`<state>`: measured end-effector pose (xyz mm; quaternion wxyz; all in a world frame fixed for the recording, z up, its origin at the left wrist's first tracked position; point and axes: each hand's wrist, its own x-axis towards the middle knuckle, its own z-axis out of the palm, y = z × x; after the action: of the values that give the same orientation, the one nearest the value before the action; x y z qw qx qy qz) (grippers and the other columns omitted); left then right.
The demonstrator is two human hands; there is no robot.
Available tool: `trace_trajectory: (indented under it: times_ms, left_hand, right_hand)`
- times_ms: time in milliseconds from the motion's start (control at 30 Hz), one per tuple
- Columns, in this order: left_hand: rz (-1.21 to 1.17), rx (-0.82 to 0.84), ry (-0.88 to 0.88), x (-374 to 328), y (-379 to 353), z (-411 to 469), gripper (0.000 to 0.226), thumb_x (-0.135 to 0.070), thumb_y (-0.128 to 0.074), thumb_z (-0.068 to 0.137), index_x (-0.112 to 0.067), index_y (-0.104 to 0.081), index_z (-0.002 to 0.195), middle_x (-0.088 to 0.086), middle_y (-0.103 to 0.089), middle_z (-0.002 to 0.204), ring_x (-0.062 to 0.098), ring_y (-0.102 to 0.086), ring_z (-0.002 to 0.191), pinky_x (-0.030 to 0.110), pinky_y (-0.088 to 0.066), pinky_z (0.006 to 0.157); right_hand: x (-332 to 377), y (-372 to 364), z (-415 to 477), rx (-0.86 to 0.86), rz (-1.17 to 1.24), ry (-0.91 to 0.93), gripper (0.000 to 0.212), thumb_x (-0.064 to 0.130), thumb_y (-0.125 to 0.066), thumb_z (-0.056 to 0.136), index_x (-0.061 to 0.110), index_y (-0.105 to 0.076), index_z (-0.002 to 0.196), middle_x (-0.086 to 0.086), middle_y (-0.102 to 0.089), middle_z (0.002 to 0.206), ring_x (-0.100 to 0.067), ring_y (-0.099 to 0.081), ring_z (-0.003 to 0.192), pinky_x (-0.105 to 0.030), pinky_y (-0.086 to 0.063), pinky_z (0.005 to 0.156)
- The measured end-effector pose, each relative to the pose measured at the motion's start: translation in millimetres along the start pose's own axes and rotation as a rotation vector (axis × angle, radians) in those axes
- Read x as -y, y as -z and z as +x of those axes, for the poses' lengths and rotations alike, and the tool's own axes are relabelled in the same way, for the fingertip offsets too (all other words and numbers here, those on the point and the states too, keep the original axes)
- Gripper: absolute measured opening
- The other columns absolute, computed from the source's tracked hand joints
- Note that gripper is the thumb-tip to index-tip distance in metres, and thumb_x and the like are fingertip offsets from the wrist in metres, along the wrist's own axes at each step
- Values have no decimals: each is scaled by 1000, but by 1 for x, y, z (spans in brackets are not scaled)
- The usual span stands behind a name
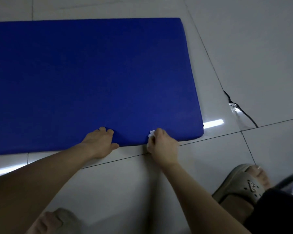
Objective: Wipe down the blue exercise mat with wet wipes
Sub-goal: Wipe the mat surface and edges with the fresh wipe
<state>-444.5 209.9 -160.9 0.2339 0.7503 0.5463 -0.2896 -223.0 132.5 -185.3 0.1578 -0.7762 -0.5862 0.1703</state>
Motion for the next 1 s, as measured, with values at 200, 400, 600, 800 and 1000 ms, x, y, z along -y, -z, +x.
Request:
trace_trajectory:
  times_ms: [200,400,600,800,1000]
  left_hand:
    - [8,5,3,1,-1,1,58,-61,-42,100,-17,-43,137,9,-45,133,25,-51,115,36,-47,95]
    - [17,14,-3,0,0,2,56,-60,-42,101,-17,-44,136,8,-46,130,24,-52,113,35,-46,95]
    - [31,10,7,-1,-2,2,54,-59,-43,101,-16,-44,134,8,-46,129,23,-52,111,34,-47,93]
    - [26,-2,13,3,-2,3,57,-65,-44,98,-17,-46,128,9,-49,127,22,-54,106,32,-44,79]
    - [32,4,-18,3,-1,2,54,-60,-43,100,-17,-44,133,8,-46,130,23,-52,112,35,-47,91]
  right_hand:
    - [-94,54,26,-66,-62,-330,22,32,-51,100,17,-44,87,-8,-64,86,-37,-65,79,-34,-33,64]
    - [-66,31,21,-71,13,-353,22,31,-49,103,11,-54,95,-9,-70,95,-33,-68,85,-34,-42,68]
    - [7,-1,10,80,4,-149,26,34,-41,106,13,-56,101,-3,-66,95,-18,-59,71,-29,-38,62]
    - [76,-36,1,325,-155,222,26,31,-37,107,12,-54,104,-8,-65,96,-25,-64,75,-34,-33,52]
    - [4,4,12,134,-122,31,18,32,-49,100,15,-53,96,-7,-67,88,-31,-65,70,-32,-34,55]
